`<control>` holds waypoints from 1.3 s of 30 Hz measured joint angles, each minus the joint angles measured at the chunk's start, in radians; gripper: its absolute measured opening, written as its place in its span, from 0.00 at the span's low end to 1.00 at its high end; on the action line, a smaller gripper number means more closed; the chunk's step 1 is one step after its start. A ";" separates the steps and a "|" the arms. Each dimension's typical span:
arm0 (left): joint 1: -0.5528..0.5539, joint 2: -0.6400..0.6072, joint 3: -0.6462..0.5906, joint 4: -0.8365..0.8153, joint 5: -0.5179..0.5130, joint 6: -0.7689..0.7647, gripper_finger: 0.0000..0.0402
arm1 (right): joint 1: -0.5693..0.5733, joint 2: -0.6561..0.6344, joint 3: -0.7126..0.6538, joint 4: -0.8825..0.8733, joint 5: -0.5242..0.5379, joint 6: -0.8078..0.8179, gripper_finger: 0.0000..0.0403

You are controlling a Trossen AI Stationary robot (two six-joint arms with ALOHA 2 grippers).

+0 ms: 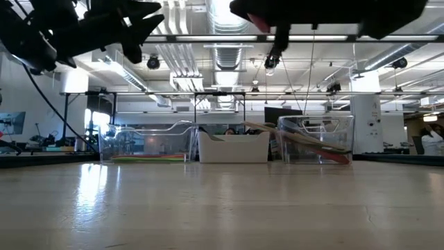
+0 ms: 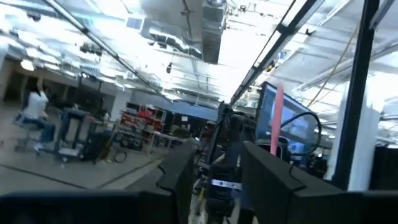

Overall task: Pick & Place Kitchen Items
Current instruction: Put the pink spatula into the left transparent bin

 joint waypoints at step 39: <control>-0.084 0.335 0.472 -0.203 0.266 0.087 0.56 | -0.164 0.135 0.321 -0.207 -0.245 0.013 0.03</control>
